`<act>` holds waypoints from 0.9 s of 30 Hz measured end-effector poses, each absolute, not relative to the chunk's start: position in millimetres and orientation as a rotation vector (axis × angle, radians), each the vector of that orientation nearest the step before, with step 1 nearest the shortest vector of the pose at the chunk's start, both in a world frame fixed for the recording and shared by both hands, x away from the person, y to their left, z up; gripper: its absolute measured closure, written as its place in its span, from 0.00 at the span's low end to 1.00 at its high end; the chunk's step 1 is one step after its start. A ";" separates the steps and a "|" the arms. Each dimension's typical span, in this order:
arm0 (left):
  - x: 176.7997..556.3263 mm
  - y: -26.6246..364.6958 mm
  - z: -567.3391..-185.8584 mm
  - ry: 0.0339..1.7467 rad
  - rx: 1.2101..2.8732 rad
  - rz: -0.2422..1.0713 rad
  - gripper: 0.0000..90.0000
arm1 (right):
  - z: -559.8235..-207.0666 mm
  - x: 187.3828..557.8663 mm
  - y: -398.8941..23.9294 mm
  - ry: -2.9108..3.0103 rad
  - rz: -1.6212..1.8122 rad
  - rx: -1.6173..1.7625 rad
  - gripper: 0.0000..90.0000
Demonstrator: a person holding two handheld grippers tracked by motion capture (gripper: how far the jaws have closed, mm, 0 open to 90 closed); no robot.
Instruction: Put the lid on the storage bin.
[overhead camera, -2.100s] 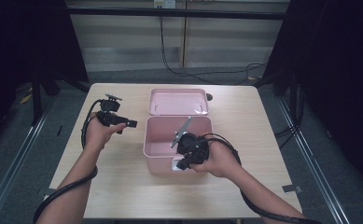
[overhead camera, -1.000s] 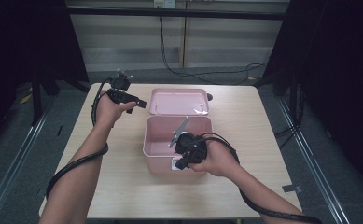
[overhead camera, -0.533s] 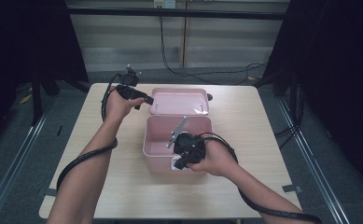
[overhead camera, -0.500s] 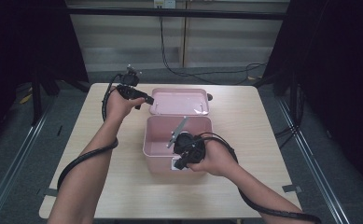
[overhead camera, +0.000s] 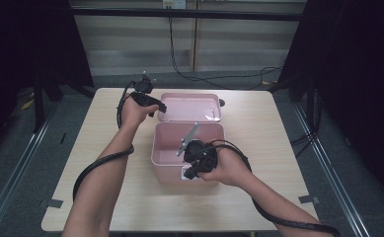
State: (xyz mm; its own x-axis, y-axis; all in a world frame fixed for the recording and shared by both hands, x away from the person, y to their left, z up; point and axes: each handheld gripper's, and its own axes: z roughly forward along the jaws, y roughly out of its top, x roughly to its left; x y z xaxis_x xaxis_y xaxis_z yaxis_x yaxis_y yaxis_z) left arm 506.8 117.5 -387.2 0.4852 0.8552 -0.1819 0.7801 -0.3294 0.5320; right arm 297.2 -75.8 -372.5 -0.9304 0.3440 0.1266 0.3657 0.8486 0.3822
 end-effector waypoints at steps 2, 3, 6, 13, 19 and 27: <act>509.6 116.0 -388.2 1.342 2.168 0.164 0.36 | -372.7 297.5 -76.2 -2.966 -0.634 -0.570 1.00; 510.9 114.7 -388.6 1.349 2.165 0.163 0.37 | -373.3 298.1 -76.8 -2.968 -0.648 -0.558 1.00; 515.7 112.5 -389.0 1.362 2.163 0.166 0.40 | -373.5 298.5 -77.7 -2.957 -0.658 -0.567 1.00; 527.5 107.2 -389.6 1.402 2.139 0.184 0.48 | -373.9 300.0 -78.3 -2.947 -0.664 -0.564 1.00; 537.1 101.4 -390.8 1.437 2.134 0.206 0.60 | -374.4 301.8 -79.2 -2.942 -0.675 -0.552 1.00; 540.9 98.1 -396.3 1.501 2.137 0.184 0.85 | -374.8 302.4 -80.1 -2.927 -0.684 -0.565 1.00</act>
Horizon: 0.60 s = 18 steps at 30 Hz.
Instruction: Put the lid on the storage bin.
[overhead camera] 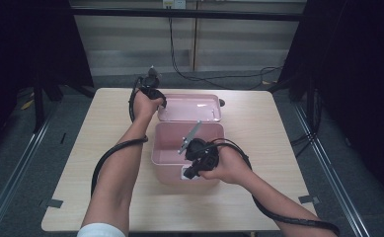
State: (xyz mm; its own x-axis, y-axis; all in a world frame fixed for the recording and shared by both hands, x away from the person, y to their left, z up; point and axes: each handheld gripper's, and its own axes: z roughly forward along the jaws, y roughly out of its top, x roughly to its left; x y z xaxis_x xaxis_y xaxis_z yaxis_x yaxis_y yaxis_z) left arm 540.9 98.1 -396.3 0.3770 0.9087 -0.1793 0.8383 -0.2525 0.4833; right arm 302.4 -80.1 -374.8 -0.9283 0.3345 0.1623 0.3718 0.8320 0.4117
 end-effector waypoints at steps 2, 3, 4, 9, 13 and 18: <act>541.1 101.4 -393.1 1.529 2.102 0.143 0.89 | -375.4 302.7 -81.0 -2.926 -0.691 -0.553 1.00; 541.0 101.8 -390.6 1.531 2.111 0.151 0.89 | -375.8 302.9 -81.4 -2.922 -0.699 -0.561 1.00; 540.5 101.9 -387.8 1.540 2.114 0.159 0.90 | -375.8 303.0 -81.6 -2.923 -0.700 -0.562 1.00; 537.2 105.4 -377.7 1.557 2.085 0.162 0.91 | -376.0 303.5 -81.8 -2.922 -0.702 -0.574 1.00; 534.7 108.6 -370.5 1.564 2.059 0.164 0.92 | -375.9 303.1 -81.9 -2.922 -0.700 -0.576 1.00; 532.0 111.3 -358.7 1.553 2.059 0.162 0.93 | -375.7 303.0 -81.5 -2.919 -0.697 -0.591 1.00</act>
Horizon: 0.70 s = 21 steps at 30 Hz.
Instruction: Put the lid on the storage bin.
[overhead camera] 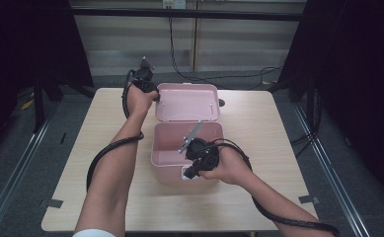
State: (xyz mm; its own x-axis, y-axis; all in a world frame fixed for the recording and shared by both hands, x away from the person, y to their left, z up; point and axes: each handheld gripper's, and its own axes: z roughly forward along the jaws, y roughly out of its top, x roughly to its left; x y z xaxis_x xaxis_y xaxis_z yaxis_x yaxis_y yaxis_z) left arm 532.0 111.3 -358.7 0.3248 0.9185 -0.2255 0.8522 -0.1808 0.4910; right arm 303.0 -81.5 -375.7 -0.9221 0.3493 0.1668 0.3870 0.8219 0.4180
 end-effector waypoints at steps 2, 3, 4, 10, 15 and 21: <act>530.4 112.0 -354.3 1.553 2.055 0.163 0.93 | -375.5 302.8 -81.1 -2.919 -0.693 -0.602 1.00; 529.8 112.8 -352.5 1.548 2.057 0.162 0.93 | -375.4 302.9 -80.9 -2.920 -0.690 -0.603 1.00; 529.1 113.5 -350.7 1.546 2.054 0.164 0.93 | -375.4 302.9 -80.9 -2.920 -0.690 -0.605 1.00; 525.0 115.6 -342.5 1.530 2.044 0.161 0.94 | -375.0 303.2 -80.5 -2.916 -0.678 -0.610 1.00; 521.9 117.2 -335.5 1.522 2.051 0.162 0.94 | -374.5 302.6 -79.5 -2.915 -0.667 -0.627 1.00; 517.8 120.6 -329.9 1.511 2.051 0.165 0.95 | -374.3 302.9 -79.0 -2.921 -0.663 -0.633 1.00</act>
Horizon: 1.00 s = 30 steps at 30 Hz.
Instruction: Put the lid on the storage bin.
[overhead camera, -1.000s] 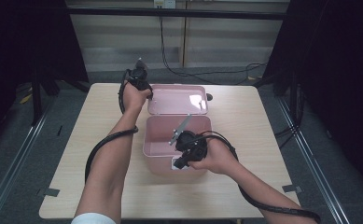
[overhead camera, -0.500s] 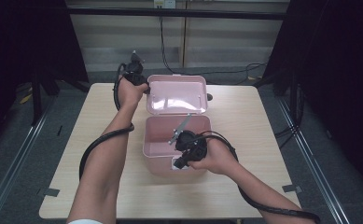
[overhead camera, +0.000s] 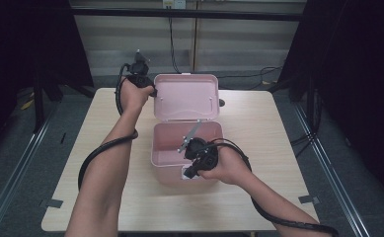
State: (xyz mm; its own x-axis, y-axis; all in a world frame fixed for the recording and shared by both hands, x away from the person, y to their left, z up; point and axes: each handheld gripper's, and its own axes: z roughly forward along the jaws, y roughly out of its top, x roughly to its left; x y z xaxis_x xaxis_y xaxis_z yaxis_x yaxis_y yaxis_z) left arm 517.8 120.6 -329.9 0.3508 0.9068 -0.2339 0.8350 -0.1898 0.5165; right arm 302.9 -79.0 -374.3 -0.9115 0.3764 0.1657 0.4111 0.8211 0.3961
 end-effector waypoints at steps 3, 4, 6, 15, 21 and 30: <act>515.6 121.0 -326.5 1.509 2.050 0.166 0.95 | -374.2 303.4 -78.8 -2.924 -0.659 -0.636 1.00; 515.2 121.3 -325.5 1.506 2.050 0.167 0.95 | -374.0 303.2 -78.6 -2.921 -0.655 -0.645 1.00; 514.0 121.8 -323.7 1.506 2.046 0.166 0.95 | -374.0 303.3 -78.7 -2.920 -0.655 -0.646 1.00; 507.6 123.3 -315.1 1.486 2.052 0.163 0.96 | -373.6 303.8 -77.9 -2.915 -0.646 -0.661 1.00; 505.6 124.0 -308.9 1.479 2.071 0.148 0.96 | -373.2 303.8 -77.3 -2.912 -0.641 -0.673 1.00; 502.8 124.8 -302.1 1.473 2.085 0.124 0.97 | -373.2 304.7 -77.2 -2.904 -0.643 -0.686 1.00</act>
State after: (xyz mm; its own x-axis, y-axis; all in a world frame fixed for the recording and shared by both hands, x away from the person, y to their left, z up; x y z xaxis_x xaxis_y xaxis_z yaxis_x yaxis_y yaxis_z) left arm 502.8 124.8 -302.1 0.3864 0.8889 -0.2462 0.8353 -0.2240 0.5022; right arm 304.7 -77.2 -373.2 -0.8952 0.4077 0.1797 0.4455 0.8107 0.3798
